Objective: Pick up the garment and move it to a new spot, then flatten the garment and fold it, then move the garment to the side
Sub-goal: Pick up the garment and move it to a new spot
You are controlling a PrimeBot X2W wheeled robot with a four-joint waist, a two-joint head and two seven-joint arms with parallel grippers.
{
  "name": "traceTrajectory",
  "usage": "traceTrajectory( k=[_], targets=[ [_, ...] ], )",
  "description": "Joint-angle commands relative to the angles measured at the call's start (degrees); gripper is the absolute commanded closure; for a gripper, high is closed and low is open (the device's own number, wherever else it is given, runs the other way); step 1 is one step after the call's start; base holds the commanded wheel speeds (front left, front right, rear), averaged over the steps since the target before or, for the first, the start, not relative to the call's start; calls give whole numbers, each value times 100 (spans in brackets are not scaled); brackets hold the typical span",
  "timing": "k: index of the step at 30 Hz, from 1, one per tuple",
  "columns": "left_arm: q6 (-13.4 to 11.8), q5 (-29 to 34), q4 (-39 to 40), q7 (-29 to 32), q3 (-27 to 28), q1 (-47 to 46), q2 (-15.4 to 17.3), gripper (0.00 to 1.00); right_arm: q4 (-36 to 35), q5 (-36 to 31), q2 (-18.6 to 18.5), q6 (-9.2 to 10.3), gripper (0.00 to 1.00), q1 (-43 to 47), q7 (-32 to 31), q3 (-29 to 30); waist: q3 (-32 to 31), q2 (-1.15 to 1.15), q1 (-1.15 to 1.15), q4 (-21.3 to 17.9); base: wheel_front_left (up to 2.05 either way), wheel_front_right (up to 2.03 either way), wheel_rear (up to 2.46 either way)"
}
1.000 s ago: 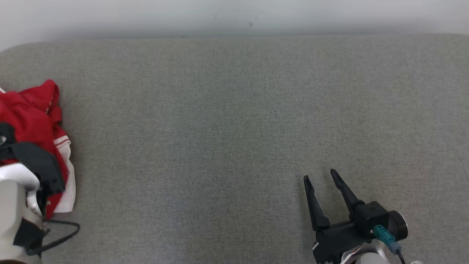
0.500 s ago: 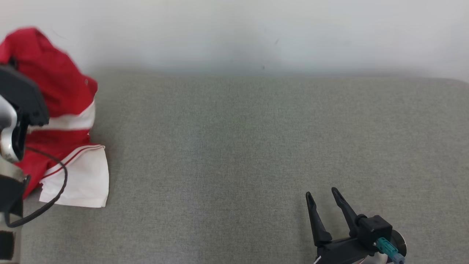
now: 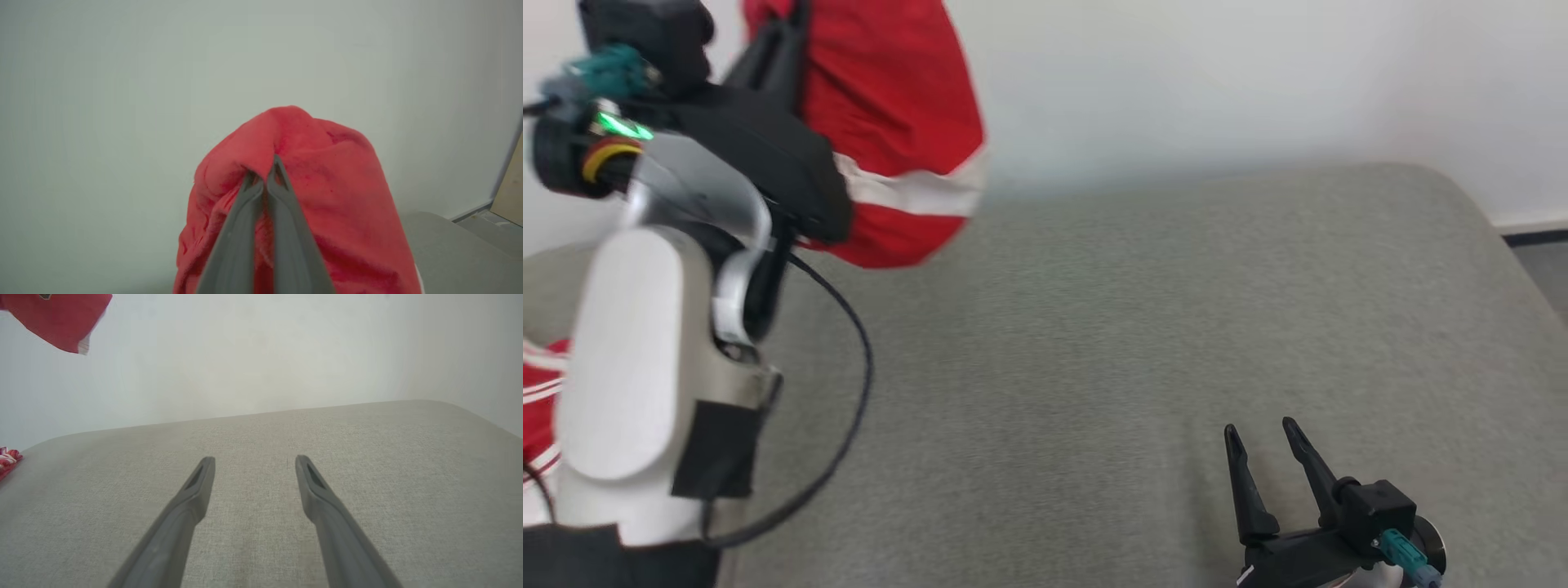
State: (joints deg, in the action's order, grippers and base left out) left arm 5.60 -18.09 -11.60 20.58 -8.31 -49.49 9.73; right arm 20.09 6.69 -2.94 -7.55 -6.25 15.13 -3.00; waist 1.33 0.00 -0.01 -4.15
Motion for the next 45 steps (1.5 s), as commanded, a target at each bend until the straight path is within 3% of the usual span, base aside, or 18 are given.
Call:
traceTrajectory(
  k=[1,7,15,16,17,18,25,31,37,45],
  targets=[
    [-16,-32,47,-56,-41,175,-48,100,-8,-28,11,12,0,5,3,-11,80,0,1,-697,0,0,0],
    [-160,-93,-239,-270,-331,935,-400,100,-50,-17,9,12,0,63,3,26,190,0,1,-1271,0,0,0],
    [-306,-94,-1560,-606,-991,1693,-625,100,-92,67,11,12,0,-28,3,-19,351,0,1,-1447,0,0,0],
    [-329,-25,-1692,-728,-1079,1690,-634,93,-106,81,12,12,0,-32,3,-28,368,0,1,-1424,0,0,0],
    [-349,-4,-1835,-824,-1144,1686,-645,57,-118,87,13,12,0,-34,2,-38,382,0,1,-1391,0,0,0],
    [-340,-30,-1947,-910,-1204,1689,-652,0,-121,89,14,12,0,-33,3,-54,388,0,1,-1355,0,0,0],
    [-339,-280,-2188,-1433,-1361,1798,-681,0,-82,104,9,12,0,38,3,11,341,0,1,-1034,0,0,0],
    [-429,-295,-1587,-2468,-1340,2363,-595,0,-65,-6,8,12,0,111,3,128,214,0,1,-666,0,0,0],
    [-656,-345,-777,-3480,-957,3332,-402,0,-131,-128,8,12,0,172,2,259,124,0,1,-371,0,0,0],
    [-764,474,789,-3579,84,4799,-427,0,-295,-240,10,12,0,273,3,418,57,0,1,-109,0,0,0]
  ],
)
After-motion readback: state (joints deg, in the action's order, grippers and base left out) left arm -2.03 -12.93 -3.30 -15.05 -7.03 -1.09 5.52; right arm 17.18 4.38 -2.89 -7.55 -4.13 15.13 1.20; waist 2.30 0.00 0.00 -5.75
